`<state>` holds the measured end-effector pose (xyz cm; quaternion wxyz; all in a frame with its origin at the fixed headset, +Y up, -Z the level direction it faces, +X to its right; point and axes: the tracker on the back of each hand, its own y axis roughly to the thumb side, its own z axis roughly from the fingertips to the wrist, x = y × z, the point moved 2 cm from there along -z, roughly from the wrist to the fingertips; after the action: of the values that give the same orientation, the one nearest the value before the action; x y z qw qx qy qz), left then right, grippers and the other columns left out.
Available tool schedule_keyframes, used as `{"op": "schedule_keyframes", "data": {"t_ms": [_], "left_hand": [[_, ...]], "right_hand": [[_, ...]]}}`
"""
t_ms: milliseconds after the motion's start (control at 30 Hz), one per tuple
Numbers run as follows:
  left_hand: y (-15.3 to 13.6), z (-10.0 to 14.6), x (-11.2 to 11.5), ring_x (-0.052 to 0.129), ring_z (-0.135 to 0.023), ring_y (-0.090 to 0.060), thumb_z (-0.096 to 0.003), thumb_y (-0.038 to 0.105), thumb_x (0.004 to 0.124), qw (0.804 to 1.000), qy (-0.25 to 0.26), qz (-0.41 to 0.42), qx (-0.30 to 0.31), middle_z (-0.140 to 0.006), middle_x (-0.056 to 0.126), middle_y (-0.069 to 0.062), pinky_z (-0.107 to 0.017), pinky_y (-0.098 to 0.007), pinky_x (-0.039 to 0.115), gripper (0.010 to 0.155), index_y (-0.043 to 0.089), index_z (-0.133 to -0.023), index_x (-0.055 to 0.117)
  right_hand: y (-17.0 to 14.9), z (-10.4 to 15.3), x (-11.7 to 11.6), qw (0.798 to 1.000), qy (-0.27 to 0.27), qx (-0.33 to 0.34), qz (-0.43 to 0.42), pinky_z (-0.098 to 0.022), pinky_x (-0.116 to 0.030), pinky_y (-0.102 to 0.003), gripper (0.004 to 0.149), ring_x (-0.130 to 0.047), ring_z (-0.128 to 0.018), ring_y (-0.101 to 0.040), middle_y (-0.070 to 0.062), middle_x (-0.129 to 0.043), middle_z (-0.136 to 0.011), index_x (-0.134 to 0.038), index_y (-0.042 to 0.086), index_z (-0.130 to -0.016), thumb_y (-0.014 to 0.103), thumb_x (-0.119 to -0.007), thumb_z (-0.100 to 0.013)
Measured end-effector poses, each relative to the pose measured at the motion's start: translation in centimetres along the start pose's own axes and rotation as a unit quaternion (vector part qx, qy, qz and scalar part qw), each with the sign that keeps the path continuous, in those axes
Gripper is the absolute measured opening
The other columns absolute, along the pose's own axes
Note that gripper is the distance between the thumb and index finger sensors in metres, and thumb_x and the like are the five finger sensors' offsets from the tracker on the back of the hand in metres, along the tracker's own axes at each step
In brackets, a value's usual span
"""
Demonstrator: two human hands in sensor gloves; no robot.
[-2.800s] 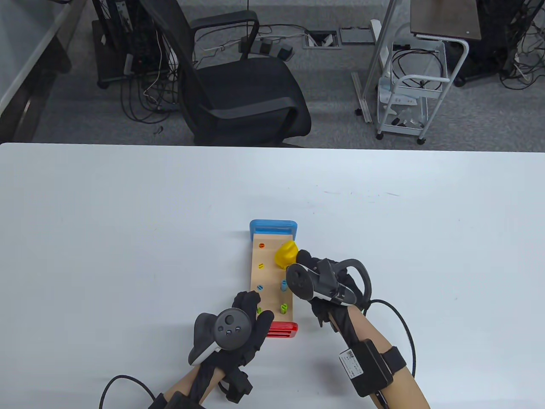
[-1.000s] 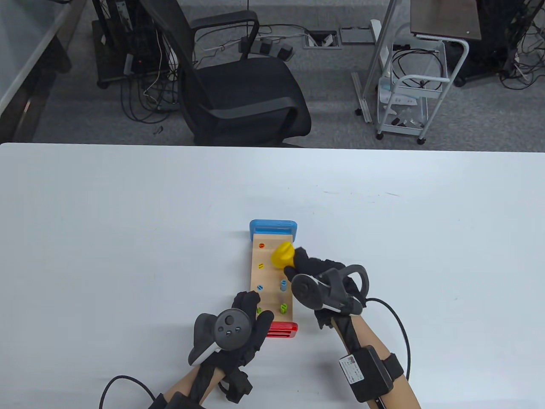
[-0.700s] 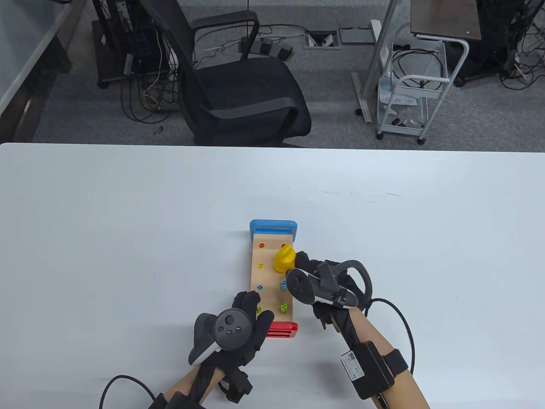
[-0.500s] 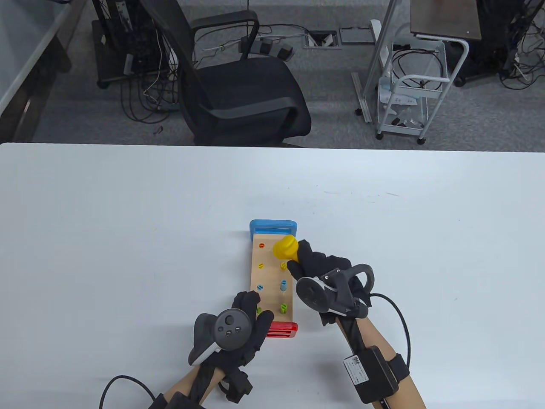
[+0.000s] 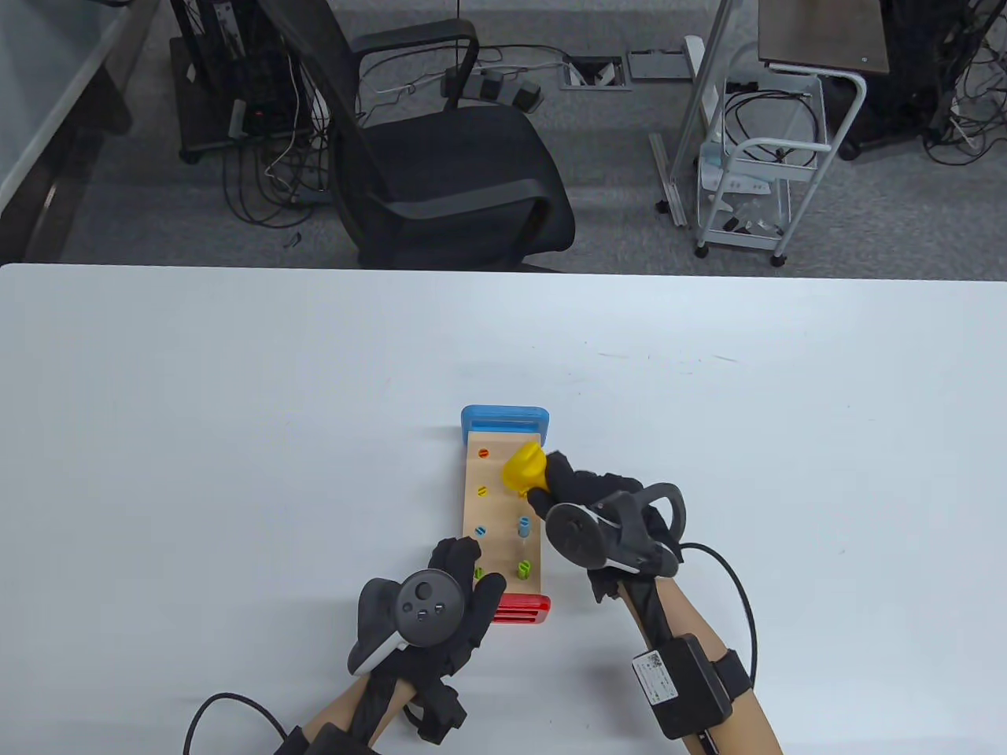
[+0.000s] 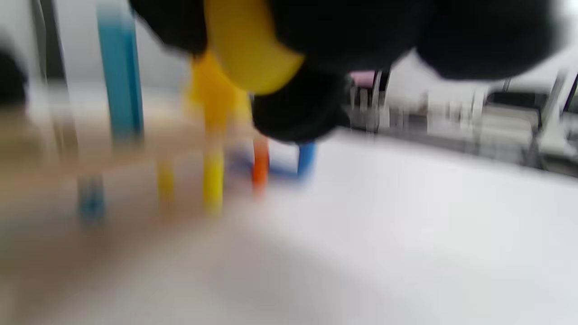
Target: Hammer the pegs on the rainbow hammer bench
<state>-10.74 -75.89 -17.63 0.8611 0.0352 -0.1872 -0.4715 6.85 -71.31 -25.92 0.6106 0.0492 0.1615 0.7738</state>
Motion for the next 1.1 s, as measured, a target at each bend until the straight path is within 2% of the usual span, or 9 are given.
{"op": "schedule_keyframes", "data": {"t_ms": [67,133,200,267,433,933,1000,1033,1100], "left_hand": [[0.0,0.0,0.0,0.089,-0.082,-0.051,-0.0598,0.056,0.037,1.0,0.0,0.0,0.0,-0.108,0.048,-0.055,-0.059,-0.06,0.079,0.089,-0.015,-0.113,0.035],[0.0,0.0,0.0,0.089,-0.082,-0.052,-0.0598,0.056,0.037,1.0,0.0,0.001,0.0,-0.108,0.048,-0.055,-0.059,-0.06,0.079,0.089,-0.015,-0.113,0.035],[0.0,0.0,0.0,0.089,-0.082,-0.051,-0.0598,0.056,0.038,1.0,0.0,0.0,0.0,-0.108,0.048,-0.055,-0.059,-0.06,0.079,0.089,-0.015,-0.113,0.035],[0.0,0.0,-0.1,0.089,-0.082,-0.052,-0.0599,0.056,0.037,1.0,0.0,0.0,0.001,-0.108,0.048,-0.055,-0.059,-0.06,0.079,0.089,-0.015,-0.113,0.035],[0.0,0.0,-0.1,0.089,-0.082,-0.052,-0.0598,0.056,0.038,1.0,0.0,0.0,0.001,-0.108,0.048,-0.055,-0.059,-0.06,0.079,0.089,-0.015,-0.113,0.035],[0.0,0.0,-0.1,0.089,-0.082,-0.051,-0.0598,0.056,0.037,1.0,0.0,0.0,0.001,-0.108,0.048,-0.055,-0.059,-0.06,0.079,0.089,-0.015,-0.113,0.035],[0.1,0.0,-0.1,0.089,-0.082,-0.052,-0.0597,0.056,0.037,1.0,0.0,0.0,0.001,-0.108,0.048,-0.055,-0.059,-0.06,0.079,0.089,-0.015,-0.113,0.035],[0.1,0.0,0.0,0.089,-0.082,-0.051,-0.0598,0.056,0.037,1.0,-0.001,-0.001,0.001,-0.109,0.048,-0.055,-0.059,-0.06,0.079,0.089,-0.015,-0.113,0.035],[0.1,0.0,-0.1,0.089,-0.082,-0.051,-0.0598,0.056,0.037,1.0,0.0,-0.001,0.001,-0.108,0.048,-0.055,-0.059,-0.06,0.079,0.089,-0.015,-0.113,0.035]], "right_hand": [[0.5,-0.2,0.9,0.985,-0.134,0.101,-0.036,-0.026,-0.088,-0.043,0.064,-0.09,-0.018,-0.015,-0.011,-0.101,-0.053,-0.072,-0.001,-0.101,0.046,-0.061,-0.06],[0.7,-0.5,0.4,0.996,-0.063,0.063,-0.021,-0.03,-0.086,-0.043,0.064,-0.089,-0.021,-0.015,-0.011,-0.098,-0.057,-0.067,0.0,-0.103,0.046,-0.058,-0.06],[0.8,-0.5,0.5,0.992,-0.093,0.076,-0.028,-0.029,-0.086,-0.044,0.064,-0.089,-0.02,-0.016,-0.012,-0.099,-0.055,-0.07,-0.002,-0.102,0.046,-0.06,-0.06],[0.5,-0.5,0.9,0.996,-0.057,0.066,-0.026,-0.031,-0.086,-0.044,0.064,-0.09,-0.023,-0.016,-0.01,-0.098,-0.058,-0.068,0.0,-0.104,0.047,-0.058,-0.061],[-0.9,1.1,2.7,0.981,-0.153,0.06,-0.107,-0.033,-0.086,-0.046,0.064,-0.091,-0.026,-0.017,-0.01,-0.097,-0.058,-0.067,-0.003,-0.102,0.046,-0.058,-0.062],[-0.6,6.5,3.9,0.959,-0.235,0.119,-0.104,-0.034,-0.086,-0.046,0.064,-0.091,-0.026,-0.017,-0.009,-0.098,-0.059,-0.069,-0.001,-0.103,0.046,-0.06,-0.061],[0.7,5.4,2.2,0.979,-0.148,0.13,-0.05,-0.032,-0.085,-0.048,0.063,-0.09,-0.022,-0.02,-0.013,-0.099,-0.055,-0.075,-0.004,-0.1,0.044,-0.066,-0.06],[0.5,5.9,2.2,0.984,-0.149,0.1,-0.011,-0.036,-0.088,-0.04,0.064,-0.09,-0.026,-0.011,-0.003,-0.096,-0.061,-0.066,0.004,-0.104,0.05,-0.057,-0.06],[0.9,5.4,2.7,0.968,-0.197,0.145,-0.051,-0.028,-0.086,-0.045,0.063,-0.089,-0.019,-0.017,-0.011,-0.1,-0.053,-0.075,-0.004,-0.099,0.045,-0.065,-0.06]]}}
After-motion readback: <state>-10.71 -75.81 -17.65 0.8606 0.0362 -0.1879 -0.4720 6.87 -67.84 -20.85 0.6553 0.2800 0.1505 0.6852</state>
